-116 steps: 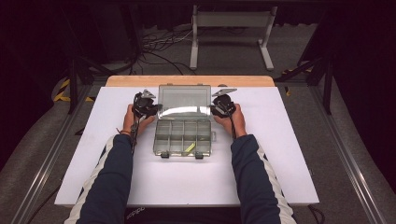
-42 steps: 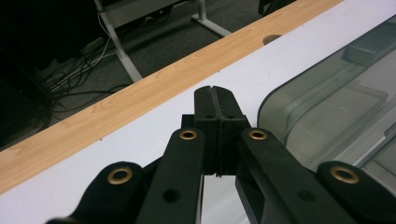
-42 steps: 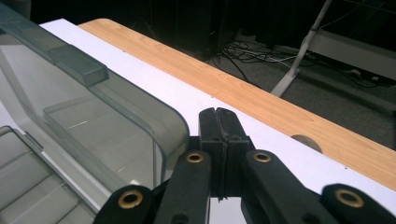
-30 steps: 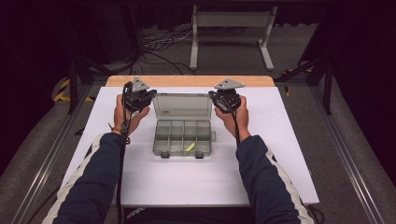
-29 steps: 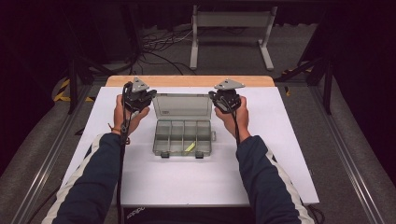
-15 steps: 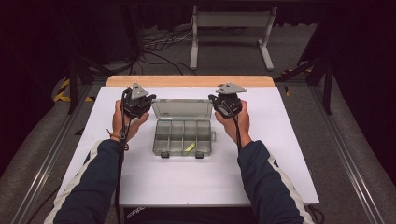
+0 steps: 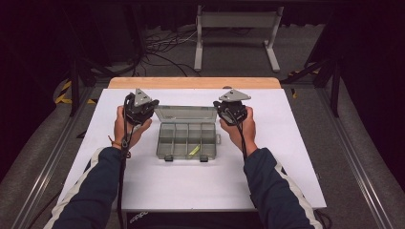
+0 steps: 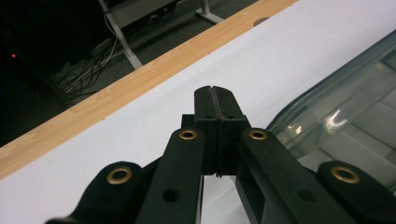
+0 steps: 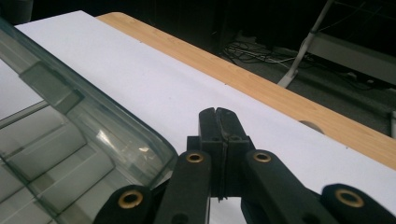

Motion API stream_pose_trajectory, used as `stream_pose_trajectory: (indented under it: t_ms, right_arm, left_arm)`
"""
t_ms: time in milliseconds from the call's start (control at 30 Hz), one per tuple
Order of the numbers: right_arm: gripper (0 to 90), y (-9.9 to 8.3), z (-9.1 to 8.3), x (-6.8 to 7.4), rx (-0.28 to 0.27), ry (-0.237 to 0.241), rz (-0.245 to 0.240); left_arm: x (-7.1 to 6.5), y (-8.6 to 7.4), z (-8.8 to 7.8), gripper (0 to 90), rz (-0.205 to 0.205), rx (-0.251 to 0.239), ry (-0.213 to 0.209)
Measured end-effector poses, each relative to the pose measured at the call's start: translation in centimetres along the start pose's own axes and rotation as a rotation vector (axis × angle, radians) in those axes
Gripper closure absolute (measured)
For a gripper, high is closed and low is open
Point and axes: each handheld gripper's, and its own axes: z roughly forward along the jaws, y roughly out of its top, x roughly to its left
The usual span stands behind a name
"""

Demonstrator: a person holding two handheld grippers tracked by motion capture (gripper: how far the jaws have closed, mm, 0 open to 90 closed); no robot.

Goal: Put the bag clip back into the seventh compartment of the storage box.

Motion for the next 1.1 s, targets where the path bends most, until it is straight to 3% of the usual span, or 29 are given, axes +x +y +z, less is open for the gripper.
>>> stream_pose_trajectory:
  t_ms: [367, 500, 767, 1100]
  right_arm:
    - [90.0, -0.6, -0.4, 0.6, -0.02, -0.021, 0.025]
    - [90.0, -1.0, -0.5, 0.6, -0.035, -0.014, 0.046]
    - [90.0, -1.3, -0.6, 0.7, -0.053, -0.008, 0.075]
    - [90.0, -1.7, -0.9, 0.9, -0.055, -0.005, 0.063]
  left_arm:
    - [-0.7, -0.5, -0.4, 89.8, 0.005, -0.009, 0.026]
    - [-1.0, -0.6, -0.5, 89.7, 0.022, -0.009, 0.058]
    - [-1.6, -1.7, -0.4, 89.6, -0.03, -0.009, 0.056]
    - [-1.9, -1.8, -0.7, 88.8, -0.015, -0.003, 0.067]
